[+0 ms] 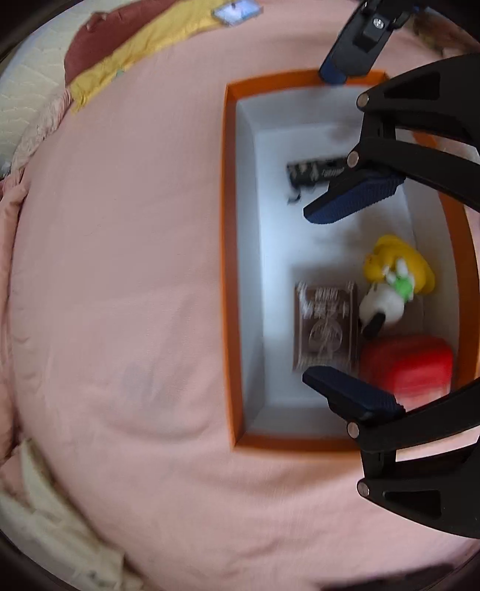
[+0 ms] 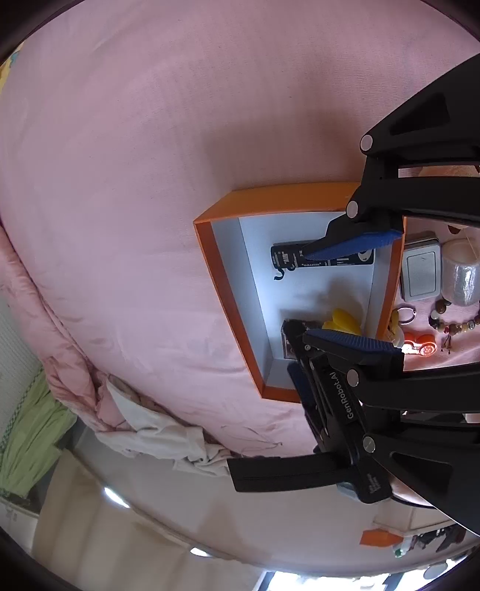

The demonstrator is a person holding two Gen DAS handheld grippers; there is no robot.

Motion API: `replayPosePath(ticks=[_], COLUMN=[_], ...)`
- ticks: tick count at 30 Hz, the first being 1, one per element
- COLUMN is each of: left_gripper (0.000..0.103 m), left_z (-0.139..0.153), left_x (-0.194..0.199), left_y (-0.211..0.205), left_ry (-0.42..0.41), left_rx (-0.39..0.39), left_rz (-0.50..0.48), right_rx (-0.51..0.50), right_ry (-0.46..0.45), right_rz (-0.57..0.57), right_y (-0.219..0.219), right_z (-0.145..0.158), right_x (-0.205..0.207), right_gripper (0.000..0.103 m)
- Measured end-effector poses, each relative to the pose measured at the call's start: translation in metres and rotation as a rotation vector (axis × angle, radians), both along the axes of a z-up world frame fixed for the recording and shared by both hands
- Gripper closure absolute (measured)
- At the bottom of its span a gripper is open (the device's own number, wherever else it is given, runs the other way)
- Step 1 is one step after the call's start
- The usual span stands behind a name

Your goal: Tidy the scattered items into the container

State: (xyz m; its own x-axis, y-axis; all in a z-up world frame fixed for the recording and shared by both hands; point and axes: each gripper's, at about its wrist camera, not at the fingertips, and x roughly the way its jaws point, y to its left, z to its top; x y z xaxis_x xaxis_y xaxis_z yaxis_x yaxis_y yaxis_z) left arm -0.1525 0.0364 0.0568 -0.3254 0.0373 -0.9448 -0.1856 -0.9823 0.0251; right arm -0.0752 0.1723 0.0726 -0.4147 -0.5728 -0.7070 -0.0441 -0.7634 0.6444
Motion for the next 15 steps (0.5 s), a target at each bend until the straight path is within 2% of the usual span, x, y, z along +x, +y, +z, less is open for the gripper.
replayPosePath(ticks=[1, 2, 4, 7, 9, 11, 13, 15], left_gripper=[0.023, 0.022, 0.000, 0.000, 0.001, 0.014, 0.046, 0.046], left_z=[0.001, -0.001, -0.010, -0.038, -0.044, -0.039, -0.034, -0.029], left_x=[0.000, -0.001, 0.000, -0.001, -0.001, -0.002, -0.003, -0.003], left_y=[0.000, 0.000, 0.006, 0.019, 0.027, 0.026, 0.016, 0.005], left_ry=[0.018, 0.021, -0.007, -0.116, -0.123, -0.112, -0.085, -0.074], left_rx=[-0.075, -0.117, -0.113, -0.113, -0.133, -0.109, -0.122, -0.086], left_rz=[0.009, 0.004, -0.054, -0.105, -0.134, -0.131, -0.088, -0.064], right_rx=[-0.007, -0.014, -0.042, -0.044, -0.041, -0.034, -0.031, -0.039], right_ry=[-0.003, -0.006, -0.010, -0.013, -0.011, -0.011, -0.015, -0.014], right_rz=[-0.003, -0.006, -0.009, -0.009, -0.004, -0.005, -0.012, -0.018], right_y=[0.001, 0.002, 0.002, 0.001, 0.001, 0.001, 0.002, 0.003], right_z=[0.000, -0.001, -0.001, -0.001, -0.001, -0.001, -0.002, -0.002], right_x=[0.000, 0.000, -0.001, 0.000, 0.001, 0.002, 0.001, 0.001], right_gripper=[0.063, 0.062, 0.061, 0.060, 0.059, 0.059, 0.059, 0.059])
